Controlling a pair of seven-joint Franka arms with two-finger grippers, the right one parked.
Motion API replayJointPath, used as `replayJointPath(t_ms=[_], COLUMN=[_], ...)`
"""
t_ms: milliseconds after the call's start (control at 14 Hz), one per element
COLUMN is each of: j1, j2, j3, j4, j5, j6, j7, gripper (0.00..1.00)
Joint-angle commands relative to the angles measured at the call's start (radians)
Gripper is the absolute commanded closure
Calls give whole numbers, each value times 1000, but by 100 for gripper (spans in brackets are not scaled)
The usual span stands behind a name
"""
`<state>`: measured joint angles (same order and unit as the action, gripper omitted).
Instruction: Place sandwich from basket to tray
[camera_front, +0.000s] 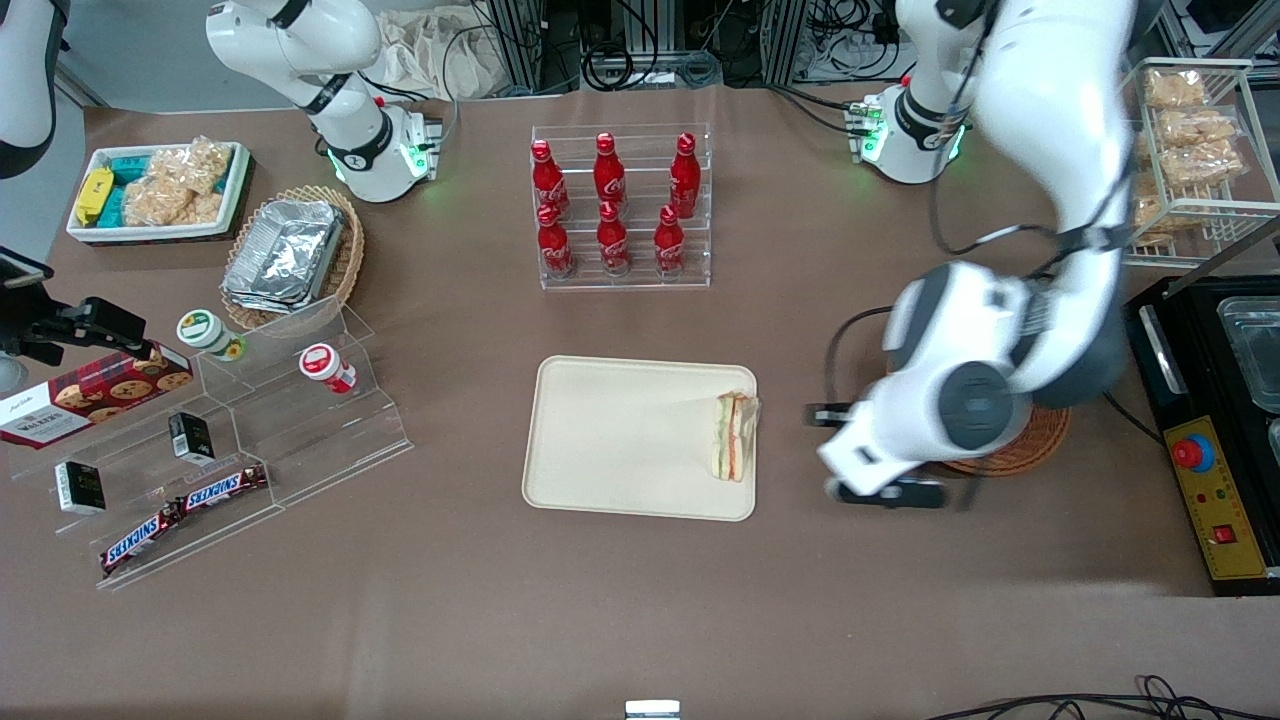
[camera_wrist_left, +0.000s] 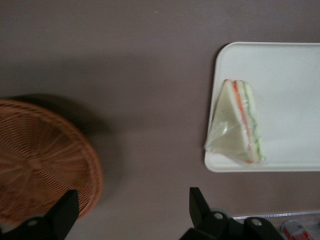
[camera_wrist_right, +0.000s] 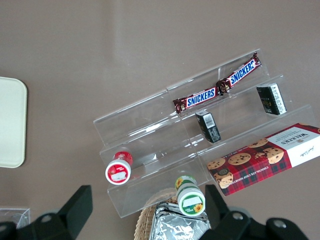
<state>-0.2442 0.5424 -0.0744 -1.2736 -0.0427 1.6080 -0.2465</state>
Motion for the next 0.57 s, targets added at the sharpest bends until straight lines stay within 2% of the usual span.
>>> replayJointPath(t_ms=[0,143,357,500], j1=[67,135,210,220], j2=[-105,-172,-235,-255], j3=[-8,-10,-10,-10], j4=[-27,-26,-23,-20], j5=[10,33,30,30], j6=[-58,-109,-151,-151], j7=[29,103,213,216], gripper=[1,1,1,1])
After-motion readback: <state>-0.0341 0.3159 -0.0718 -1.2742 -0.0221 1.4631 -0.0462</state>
